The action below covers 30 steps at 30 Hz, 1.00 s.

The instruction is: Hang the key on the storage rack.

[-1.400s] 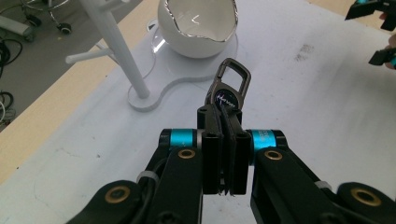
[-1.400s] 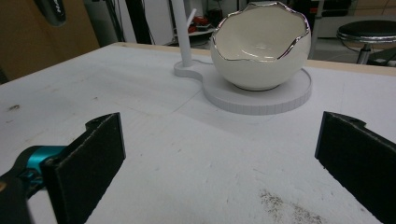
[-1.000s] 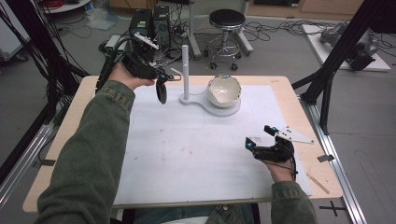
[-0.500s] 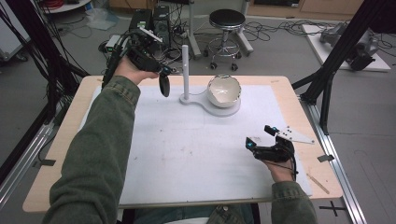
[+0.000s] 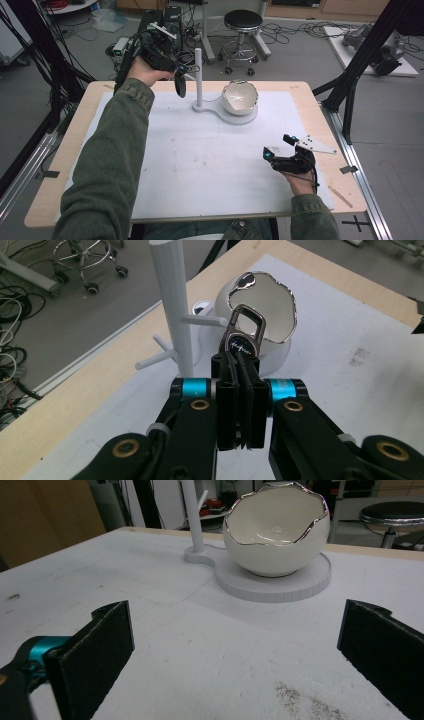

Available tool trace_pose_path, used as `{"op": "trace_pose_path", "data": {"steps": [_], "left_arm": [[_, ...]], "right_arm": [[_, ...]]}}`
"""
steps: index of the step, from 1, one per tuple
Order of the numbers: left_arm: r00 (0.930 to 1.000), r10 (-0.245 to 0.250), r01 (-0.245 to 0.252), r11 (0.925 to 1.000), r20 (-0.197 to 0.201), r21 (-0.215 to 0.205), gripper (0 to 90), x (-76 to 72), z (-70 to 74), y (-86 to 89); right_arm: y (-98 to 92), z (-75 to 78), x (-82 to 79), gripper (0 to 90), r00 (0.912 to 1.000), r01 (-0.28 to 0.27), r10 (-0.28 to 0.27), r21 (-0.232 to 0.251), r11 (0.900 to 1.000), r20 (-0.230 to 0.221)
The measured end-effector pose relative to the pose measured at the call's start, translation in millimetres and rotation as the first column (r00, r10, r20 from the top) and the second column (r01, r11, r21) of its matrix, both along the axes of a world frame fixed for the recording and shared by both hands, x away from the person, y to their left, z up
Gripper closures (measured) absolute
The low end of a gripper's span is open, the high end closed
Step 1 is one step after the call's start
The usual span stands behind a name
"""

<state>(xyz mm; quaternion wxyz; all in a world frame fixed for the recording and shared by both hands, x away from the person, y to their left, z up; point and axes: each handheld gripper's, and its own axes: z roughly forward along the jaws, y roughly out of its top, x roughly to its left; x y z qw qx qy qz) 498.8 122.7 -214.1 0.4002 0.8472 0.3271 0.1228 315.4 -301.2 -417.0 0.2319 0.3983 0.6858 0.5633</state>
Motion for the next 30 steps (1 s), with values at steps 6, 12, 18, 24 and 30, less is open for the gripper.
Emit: {"op": "trace_pose_path", "data": {"steps": [6, 12, 18, 24, 30], "left_arm": [[0.9998, 0.017, -0.017, 0.9998, -0.010, 0.011, 86.6, 8.4, -5.4, -4.3], [0.9999, 0.001, -0.001, 0.9995, -0.013, 0.032, 86.6, 13.6, -13.4, -11.1], [1.0000, 0.009, -0.009, 0.9992, 0.002, 0.038, 86.6, 14.7, -16.6, -18.1], [0.9996, 0.028, -0.028, 0.9991, 0.005, 0.030, 86.6, 16.2, -17.8, -17.9], [0.9990, 0.044, -0.044, 0.9979, 0.000, 0.047, 86.5, 18.8, -20.5, -14.9]], "right_arm": [[0.4, 0.1, 0.2, 0.5, 1.0000, -0.001, 0.002, 0.005, 1.000, 0.000], [-0.1, -0.3, 1.3, 0.5, 1.0000, -0.001, 0.001, 0.007, 1.000, -0.004], [-0.3, -0.3, 0.7, 0.5, 1.0000, -0.001, 0.001, 0.005, 1.000, -0.006], [-0.3, -0.2, 0.4, 0.6, 1.0000, -0.004, 0.004, 0.003, 1.000, -0.001], [0.0, -0.6, 1.1, 0.5, 1.0000, -0.002, 0.002, 0.001, 1.000, -0.003]]}}
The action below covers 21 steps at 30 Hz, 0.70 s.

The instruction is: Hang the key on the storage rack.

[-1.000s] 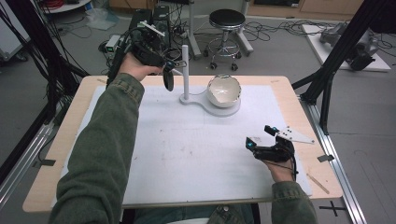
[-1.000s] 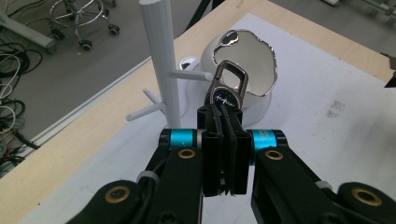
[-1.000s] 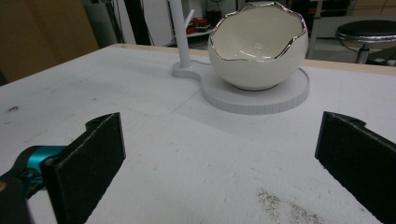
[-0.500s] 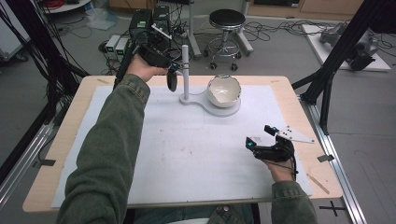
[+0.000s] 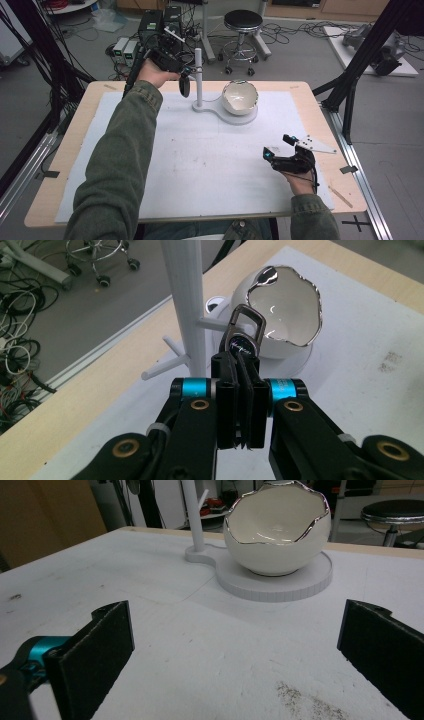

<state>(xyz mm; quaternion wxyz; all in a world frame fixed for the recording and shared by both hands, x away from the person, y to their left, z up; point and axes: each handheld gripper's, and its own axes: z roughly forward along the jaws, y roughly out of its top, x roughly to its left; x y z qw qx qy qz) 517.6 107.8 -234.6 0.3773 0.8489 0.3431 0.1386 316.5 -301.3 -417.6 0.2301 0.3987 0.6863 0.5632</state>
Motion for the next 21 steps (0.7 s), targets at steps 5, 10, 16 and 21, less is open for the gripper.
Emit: {"op": "trace_pose_path", "data": {"steps": [5, 10, 16, 21], "left_arm": [[1.0000, 0.002, -0.002, 1.0000, -0.005, 0.001, 86.5, 2.4, -3.5, -1.5], [0.9999, 0.007, -0.007, 0.9996, 0.011, 0.028, 86.0, 2.8, -6.2, -5.1], [1.0000, -0.005, 0.005, 0.9995, -0.001, 0.032, 85.1, 2.6, -7.2, -6.1], [0.9998, -0.020, 0.020, 0.9995, -0.009, 0.024, 82.4, 0.1, -5.6, -6.4]], "right_arm": [[-0.2, 0.0, 0.1, 0.5, 1.0000, 0.001, -0.001, 0.002, 1.000, 0.000], [-0.5, 0.0, -0.2, 0.5, 1.0000, 0.002, -0.002, 0.002, 1.000, -0.003], [-1.0, -0.2, -0.5, 0.5, 1.0000, 0.002, -0.002, 0.002, 1.000, -0.002], [-1.3, 0.0, -0.4, 0.5, 1.0000, 0.006, -0.006, 0.002, 1.000, 0.005]]}}
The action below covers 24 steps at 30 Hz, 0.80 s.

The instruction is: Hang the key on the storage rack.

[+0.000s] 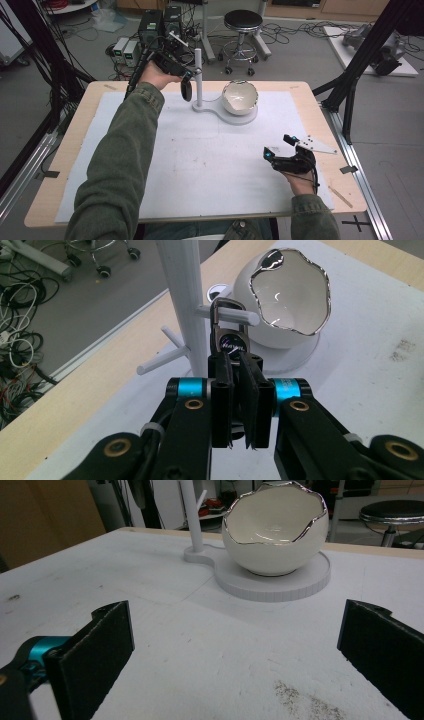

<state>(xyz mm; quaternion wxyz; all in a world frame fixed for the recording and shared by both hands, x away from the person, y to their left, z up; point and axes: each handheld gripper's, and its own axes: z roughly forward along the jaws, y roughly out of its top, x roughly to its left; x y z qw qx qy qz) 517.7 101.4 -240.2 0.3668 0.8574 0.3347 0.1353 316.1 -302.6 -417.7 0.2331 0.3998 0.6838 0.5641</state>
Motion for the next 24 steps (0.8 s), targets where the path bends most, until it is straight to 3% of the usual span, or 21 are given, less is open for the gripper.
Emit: {"op": "trace_pose_path", "data": {"steps": [3, 9, 13, 20, 24], "left_arm": [[0.9999, 0.007, -0.007, 0.9995, 0.011, -0.032, 77.4, -4.7, 5.9, 0.1], [0.9999, 0.010, -0.010, 0.9996, -0.008, -0.025, 49.9, -13.4, 11.0, 2.0], [1.0000, -0.001, 0.001, 0.9997, 0.003, -0.026, 33.4, -21.9, 13.9, 1.9], [1.0000, -0.004, 0.004, 0.9995, 0.002, 0.031, 17.7, -34.2, 6.2, 4.6], [0.9994, -0.021, 0.023, 0.9986, -0.027, 0.047, 8.9, -39.6, -1.2, 8.2]], "right_arm": [[0.4, 0.0, -0.5, 0.5, 1.0000, 0.001, -0.001, -0.002, 1.000, -0.006], [0.9, 0.1, -1.4, 0.5, 1.0000, 0.005, -0.005, -0.001, 1.000, -0.007], [1.0, 0.2, -1.4, 0.5, 1.0000, 0.005, -0.005, -0.003, 1.000, -0.004], [0.9, 0.6, -2.2, 0.5, 1.0000, 0.004, -0.004, -0.005, 1.000, -0.002], [0.9, 0.8, -3.4, 0.5, 1.0000, 0.005, -0.005, -0.004, 1.000, -0.003]]}}
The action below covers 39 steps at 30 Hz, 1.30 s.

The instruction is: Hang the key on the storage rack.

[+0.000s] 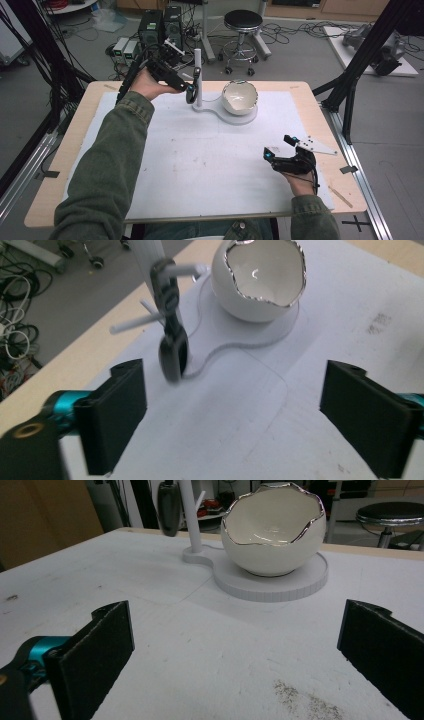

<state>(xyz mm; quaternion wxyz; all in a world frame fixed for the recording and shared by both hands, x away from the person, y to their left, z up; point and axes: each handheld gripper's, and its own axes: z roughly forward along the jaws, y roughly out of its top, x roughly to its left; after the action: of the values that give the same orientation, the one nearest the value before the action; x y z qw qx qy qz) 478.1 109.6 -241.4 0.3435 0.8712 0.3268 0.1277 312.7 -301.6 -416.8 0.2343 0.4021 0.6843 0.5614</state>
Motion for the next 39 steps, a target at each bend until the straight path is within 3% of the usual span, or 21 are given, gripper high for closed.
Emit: {"op": "trace_pose_path", "data": {"steps": [8, 13, 39], "left_arm": [[1.0000, 0.002, -0.003, 0.9999, -0.007, -0.015, 1.7, -8.3, -6.0, 11.1], [1.0000, 0.002, -0.002, 0.9995, -0.003, -0.032, 1.7, -18.8, -10.6, 19.0], [0.9981, 0.057, -0.058, 0.9979, -0.023, -0.029, 1.7, -64.8, -51.7, 65.3]], "right_arm": [[-2.0, 0.3, -2.7, 0.5, 0.9999, 0.010, -0.010, -0.001, 1.000, -0.001], [-3.0, 0.5, -4.3, 0.5, 0.9998, 0.018, -0.018, 0.000, 1.000, -0.002], [-1.9, -0.1, -3.1, 0.5, 0.9999, 0.014, -0.014, -0.007, 1.000, 0.003]]}}
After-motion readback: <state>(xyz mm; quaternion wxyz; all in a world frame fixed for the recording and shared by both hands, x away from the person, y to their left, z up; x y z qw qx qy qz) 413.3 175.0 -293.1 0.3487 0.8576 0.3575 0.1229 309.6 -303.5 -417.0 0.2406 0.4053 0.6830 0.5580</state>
